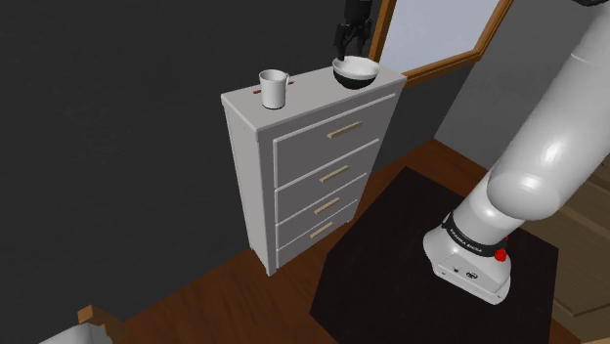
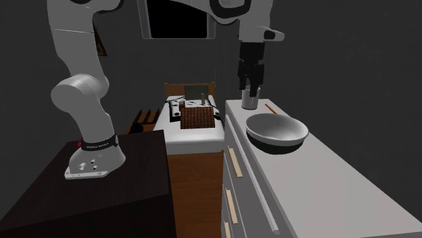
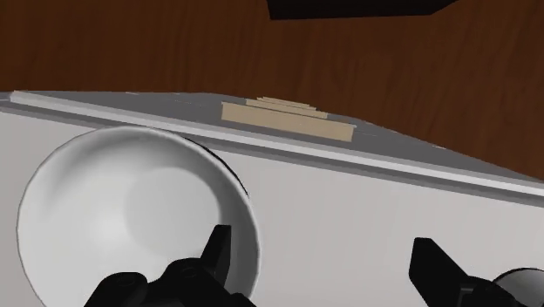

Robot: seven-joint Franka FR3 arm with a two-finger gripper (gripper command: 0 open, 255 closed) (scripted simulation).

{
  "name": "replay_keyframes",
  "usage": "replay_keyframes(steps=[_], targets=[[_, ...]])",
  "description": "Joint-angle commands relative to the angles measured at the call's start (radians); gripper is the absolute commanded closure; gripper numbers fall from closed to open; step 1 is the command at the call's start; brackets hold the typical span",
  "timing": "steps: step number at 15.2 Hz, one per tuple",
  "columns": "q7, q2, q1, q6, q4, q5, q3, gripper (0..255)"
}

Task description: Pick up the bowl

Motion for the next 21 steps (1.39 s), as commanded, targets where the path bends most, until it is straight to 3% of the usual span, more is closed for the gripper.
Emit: replay_keyframes(steps=[1,4,13,14,21], targets=[[-0.036,0.094,-0.019,-0.006,0.096,0.023,-0.01,0],[-0.07,0.214,-0.046,-0.031,0.234,0.052,-0.014,0],[-0.072,0.231,-0.046,0.064,0.156,0.057,-0.011,0],[-0.071,0.23,-0.045,0.064,0.156,0.057,-0.01,255],[-0.072,0.23,-0.046,0.064,0.155,0.057,-0.011,255]])
